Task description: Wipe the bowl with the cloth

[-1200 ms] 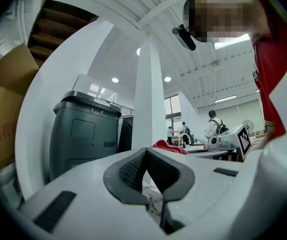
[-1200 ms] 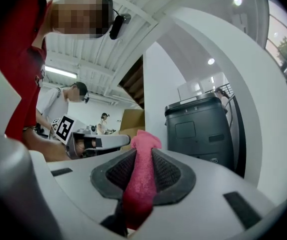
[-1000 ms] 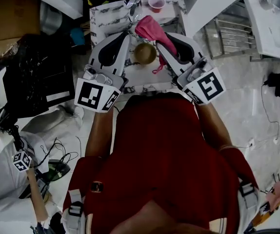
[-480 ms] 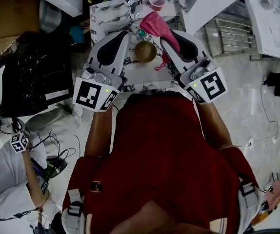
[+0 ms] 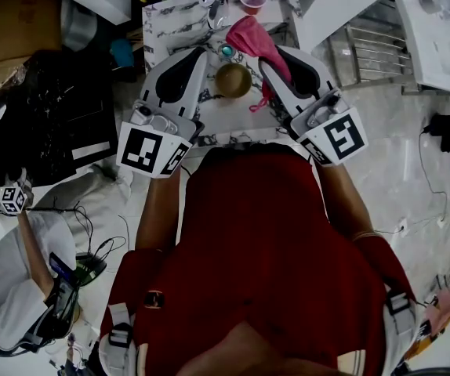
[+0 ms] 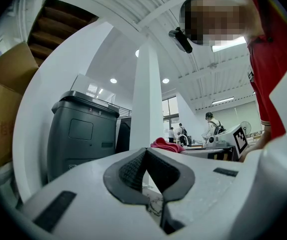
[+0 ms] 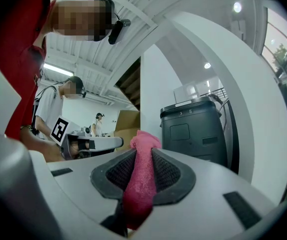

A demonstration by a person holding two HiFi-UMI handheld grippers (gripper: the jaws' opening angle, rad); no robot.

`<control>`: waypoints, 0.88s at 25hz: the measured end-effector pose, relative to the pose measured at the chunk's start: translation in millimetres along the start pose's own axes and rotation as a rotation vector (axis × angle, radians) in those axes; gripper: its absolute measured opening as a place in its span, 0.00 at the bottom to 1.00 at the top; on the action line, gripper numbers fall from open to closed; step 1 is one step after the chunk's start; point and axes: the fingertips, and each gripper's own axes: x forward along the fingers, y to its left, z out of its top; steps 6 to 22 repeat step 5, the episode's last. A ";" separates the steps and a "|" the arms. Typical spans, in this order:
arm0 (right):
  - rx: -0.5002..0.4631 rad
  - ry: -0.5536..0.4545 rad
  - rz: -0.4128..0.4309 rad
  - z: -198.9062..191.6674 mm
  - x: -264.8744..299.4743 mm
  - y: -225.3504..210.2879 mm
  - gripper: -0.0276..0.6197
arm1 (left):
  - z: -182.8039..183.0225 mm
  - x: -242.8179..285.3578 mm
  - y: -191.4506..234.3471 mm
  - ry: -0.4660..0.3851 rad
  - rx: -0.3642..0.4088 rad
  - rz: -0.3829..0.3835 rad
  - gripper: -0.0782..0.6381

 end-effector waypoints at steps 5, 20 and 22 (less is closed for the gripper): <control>0.005 -0.013 0.003 1.6 2.3 0.6 0.18 | -0.1 -0.5 2.1 -0.001 0.002 0.002 0.12; 0.005 -0.013 0.003 1.6 2.3 0.6 0.18 | -0.1 -0.5 2.1 -0.001 0.002 0.002 0.12; 0.005 -0.013 0.003 1.6 2.3 0.6 0.18 | -0.1 -0.5 2.1 -0.001 0.002 0.002 0.12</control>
